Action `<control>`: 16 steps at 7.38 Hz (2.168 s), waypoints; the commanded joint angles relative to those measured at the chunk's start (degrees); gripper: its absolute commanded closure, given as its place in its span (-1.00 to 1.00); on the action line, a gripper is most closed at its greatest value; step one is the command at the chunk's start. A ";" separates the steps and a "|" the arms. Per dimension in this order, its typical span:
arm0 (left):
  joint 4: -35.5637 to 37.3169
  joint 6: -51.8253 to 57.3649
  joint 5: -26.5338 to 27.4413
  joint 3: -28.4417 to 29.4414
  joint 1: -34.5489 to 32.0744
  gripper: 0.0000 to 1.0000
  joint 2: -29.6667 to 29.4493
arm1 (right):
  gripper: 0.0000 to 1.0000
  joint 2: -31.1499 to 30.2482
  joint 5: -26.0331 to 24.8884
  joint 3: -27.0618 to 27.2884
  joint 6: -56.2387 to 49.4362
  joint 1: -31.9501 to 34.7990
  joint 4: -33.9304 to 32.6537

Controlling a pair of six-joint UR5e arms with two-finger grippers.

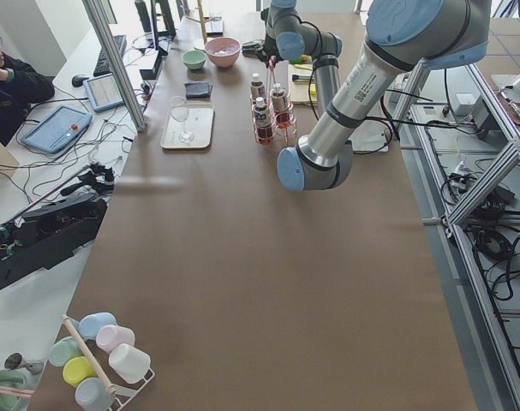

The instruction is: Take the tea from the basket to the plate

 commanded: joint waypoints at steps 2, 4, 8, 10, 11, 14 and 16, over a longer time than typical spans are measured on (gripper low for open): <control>0.02 -0.58 0.22 0.67 0.73 1.00 -0.18 | -1.00 -1.35 0.25 0.78 -0.19 4.89 0.07; 0.02 -0.75 0.14 1.37 1.34 1.00 -0.19 | -0.99 -1.01 1.13 2.10 0.59 4.11 -0.19; -0.15 -1.10 0.14 2.16 1.44 1.00 -0.10 | -0.99 5.30 5.87 1.93 22.34 -8.43 -0.28; -0.33 -1.10 0.05 2.43 1.44 1.00 -0.18 | -0.99 10.39 6.57 2.19 35.06 -13.37 -0.36; -0.33 -1.19 0.05 2.34 1.44 1.00 -0.18 | -0.99 13.82 8.41 1.93 45.23 -16.61 -0.36; -0.42 -2.25 -0.04 2.25 1.44 1.00 -0.45 | -0.99 26.72 8.43 1.58 71.59 -29.08 -0.01; -0.42 -2.25 -0.04 2.17 1.35 1.00 -0.45 | -1.00 35.87 5.20 0.27 86.57 -38.13 -0.01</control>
